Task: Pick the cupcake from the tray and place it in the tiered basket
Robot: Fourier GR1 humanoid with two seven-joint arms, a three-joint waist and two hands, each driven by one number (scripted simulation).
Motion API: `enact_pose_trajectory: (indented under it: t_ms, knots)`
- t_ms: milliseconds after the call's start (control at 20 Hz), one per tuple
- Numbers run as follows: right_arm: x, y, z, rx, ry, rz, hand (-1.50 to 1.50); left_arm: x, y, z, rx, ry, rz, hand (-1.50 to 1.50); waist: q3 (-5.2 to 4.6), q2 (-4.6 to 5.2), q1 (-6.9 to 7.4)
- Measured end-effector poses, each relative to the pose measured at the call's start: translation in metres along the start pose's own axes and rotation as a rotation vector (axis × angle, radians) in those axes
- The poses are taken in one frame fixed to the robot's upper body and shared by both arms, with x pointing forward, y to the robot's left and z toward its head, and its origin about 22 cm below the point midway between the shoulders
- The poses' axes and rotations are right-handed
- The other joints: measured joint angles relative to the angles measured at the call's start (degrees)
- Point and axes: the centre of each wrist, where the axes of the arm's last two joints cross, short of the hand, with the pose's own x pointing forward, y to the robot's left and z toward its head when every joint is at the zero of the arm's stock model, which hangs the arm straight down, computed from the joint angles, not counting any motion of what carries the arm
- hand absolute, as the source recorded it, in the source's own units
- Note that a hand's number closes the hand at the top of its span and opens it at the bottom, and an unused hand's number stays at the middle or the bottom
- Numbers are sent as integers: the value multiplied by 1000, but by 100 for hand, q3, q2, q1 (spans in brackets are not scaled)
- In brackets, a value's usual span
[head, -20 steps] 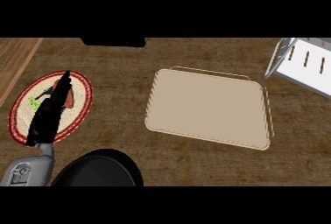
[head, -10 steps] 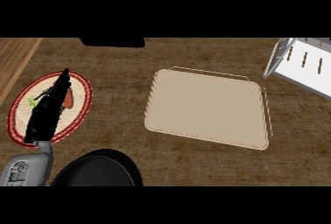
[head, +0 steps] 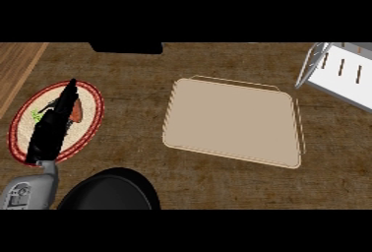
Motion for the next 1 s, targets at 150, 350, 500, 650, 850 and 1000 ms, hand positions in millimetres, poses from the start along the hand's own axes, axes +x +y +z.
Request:
enact_pose_trajectory:
  t_ms: [150,350,500,650,850,1000]
  knots:
    - [-3,-1,0,-59,-16,-65,-150,1,-2,-1,4,4,-2,0,8,-2,-22]
    - [2,-16,-5,-139,-18,-117,-150,-5,-3,3,6,7,0,0,23,5,-49]
    - [-1,-30,-9,-167,18,-152,-150,-8,-1,6,14,16,-5,0,23,-22,-121]
    - [-11,-55,-16,-167,78,-196,-150,-10,-1,8,26,29,0,0,23,-48,-198]
    - [-40,-70,-21,-132,138,-244,-150,-15,8,11,42,47,-5,0,20,-84,-298]
    - [-69,-81,-21,-111,147,-268,-150,-16,12,12,52,54,-2,0,19,-112,-383]
